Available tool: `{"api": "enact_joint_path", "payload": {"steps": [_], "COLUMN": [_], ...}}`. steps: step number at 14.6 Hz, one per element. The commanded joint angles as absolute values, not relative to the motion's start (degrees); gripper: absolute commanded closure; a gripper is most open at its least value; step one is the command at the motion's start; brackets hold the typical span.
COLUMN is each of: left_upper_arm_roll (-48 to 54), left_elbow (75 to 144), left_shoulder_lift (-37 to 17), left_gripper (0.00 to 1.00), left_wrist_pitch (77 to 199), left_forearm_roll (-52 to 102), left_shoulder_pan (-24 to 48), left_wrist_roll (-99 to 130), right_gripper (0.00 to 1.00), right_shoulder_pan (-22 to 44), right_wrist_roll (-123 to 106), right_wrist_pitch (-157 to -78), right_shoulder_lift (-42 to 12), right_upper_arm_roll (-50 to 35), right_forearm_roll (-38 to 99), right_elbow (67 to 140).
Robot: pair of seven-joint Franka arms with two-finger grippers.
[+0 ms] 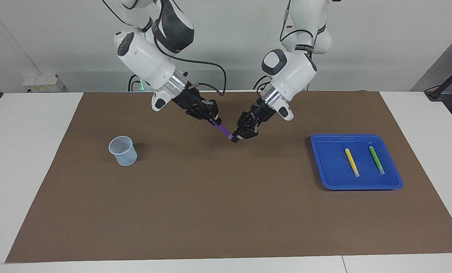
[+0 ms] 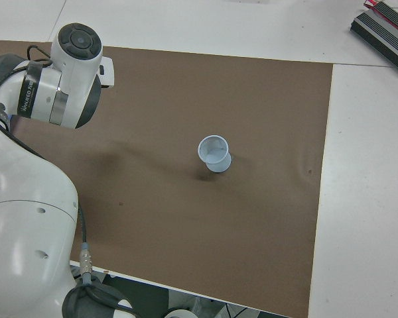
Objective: Transfer and insert pens with both arms
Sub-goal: 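Close the right gripper on the purple pen tip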
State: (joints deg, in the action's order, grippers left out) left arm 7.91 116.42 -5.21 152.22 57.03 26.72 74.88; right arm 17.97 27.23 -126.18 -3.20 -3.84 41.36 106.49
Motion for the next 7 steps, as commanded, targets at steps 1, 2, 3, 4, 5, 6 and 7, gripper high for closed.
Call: {"api": "enact_joint_path", "payload": {"steps": [1, 2, 3, 4, 5, 6, 7], "left_upper_arm_roll": [7.2, 7.2, 7.2, 7.2, 7.2, 7.2, 7.2], "left_elbow": [118.3, 118.3, 118.3, 118.2, 118.2, 118.3, 118.2], "left_shoulder_lift": [-3.3, -3.3, -3.3, -3.4, -3.3, -3.3, -3.4], "left_gripper": [1.00, 1.00, 1.00, 1.00, 1.00, 1.00, 1.00], "left_wrist_pitch": [153.2, 153.2, 153.2, 153.2, 153.2, 153.2, 153.2], "left_forearm_roll": [57.9, 57.9, 57.9, 57.9, 57.9, 57.9, 57.9], "left_shoulder_pan": [27.7, 27.8, 27.8, 27.8, 27.8, 27.8, 27.8], "left_wrist_roll": [75.5, 75.5, 75.5, 75.4, 75.4, 75.3, 75.3], "right_gripper": [1.00, 1.00, 1.00, 1.00, 1.00, 1.00, 1.00], "right_shoulder_pan": [17.3, 17.3, 17.3, 17.3, 17.3, 17.3, 17.3], "right_wrist_roll": [25.8, 25.8, 25.8, 25.8, 25.8, 25.8, 25.8], "right_wrist_pitch": [-126.4, -126.3, -126.3, -126.3, -126.3, -126.2, -126.3], "right_shoulder_lift": [-2.5, -2.5, -2.5, -2.5, -2.5, -2.5, -2.5], "right_upper_arm_roll": [-4.0, -4.0, -4.0, -4.0, -4.0, -4.0, -4.0], "right_forearm_roll": [41.0, 41.0, 41.0, 41.0, 41.0, 41.0, 41.0], "right_elbow": [107.4, 107.4, 107.4, 107.4, 107.4, 107.4, 107.4]}}
